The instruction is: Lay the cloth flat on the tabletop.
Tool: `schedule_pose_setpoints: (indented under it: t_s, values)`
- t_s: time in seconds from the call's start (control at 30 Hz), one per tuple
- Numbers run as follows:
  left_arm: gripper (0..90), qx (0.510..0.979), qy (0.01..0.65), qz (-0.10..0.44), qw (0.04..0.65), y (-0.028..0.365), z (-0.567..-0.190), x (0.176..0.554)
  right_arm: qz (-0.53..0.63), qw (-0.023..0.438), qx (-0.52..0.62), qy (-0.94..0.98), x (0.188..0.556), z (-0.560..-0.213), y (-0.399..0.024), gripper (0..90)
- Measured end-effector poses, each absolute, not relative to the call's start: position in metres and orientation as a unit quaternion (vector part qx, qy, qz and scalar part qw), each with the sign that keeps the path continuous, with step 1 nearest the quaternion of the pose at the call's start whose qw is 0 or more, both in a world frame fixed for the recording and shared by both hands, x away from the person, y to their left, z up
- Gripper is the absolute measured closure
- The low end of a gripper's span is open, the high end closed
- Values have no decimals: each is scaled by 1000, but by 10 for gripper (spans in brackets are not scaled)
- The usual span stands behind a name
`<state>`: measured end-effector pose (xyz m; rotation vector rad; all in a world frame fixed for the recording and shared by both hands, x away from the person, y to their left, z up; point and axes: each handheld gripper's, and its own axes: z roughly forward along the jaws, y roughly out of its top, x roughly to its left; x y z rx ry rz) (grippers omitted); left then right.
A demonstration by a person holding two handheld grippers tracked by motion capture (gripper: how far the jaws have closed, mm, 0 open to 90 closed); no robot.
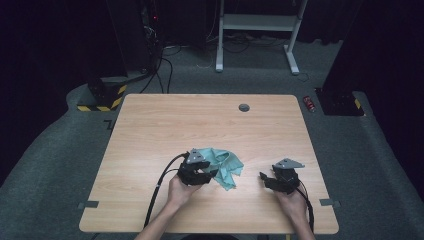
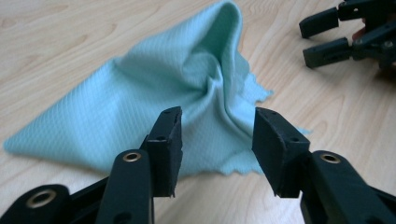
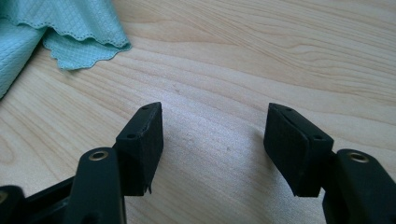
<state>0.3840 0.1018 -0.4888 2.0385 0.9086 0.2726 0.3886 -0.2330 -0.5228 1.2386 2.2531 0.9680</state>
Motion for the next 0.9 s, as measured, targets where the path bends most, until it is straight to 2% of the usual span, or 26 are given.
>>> schedule_pose_setpoints:
  t_s: [0.07,0.13,0.33,0.7,0.77,0.9]
  values:
    - [512,820,365,108,427,104,-490,379,346,196,444,803,389,-523,-233,388]
    - [507,822,368,104,423,105,-492,375,340,196,447,804,388,-520,-233,483]
    - [508,827,370,97,413,101,-502,365,363,178,434,805,383,-516,-226,522]
    - [534,838,363,96,395,81,-515,363,404,138,349,834,369,-505,-183,606]
    - [586,839,362,96,394,79,-515,363,407,128,326,844,366,-505,-171,640]
    - [621,841,359,93,394,73,-515,364,405,112,306,854,364,-504,-160,664]
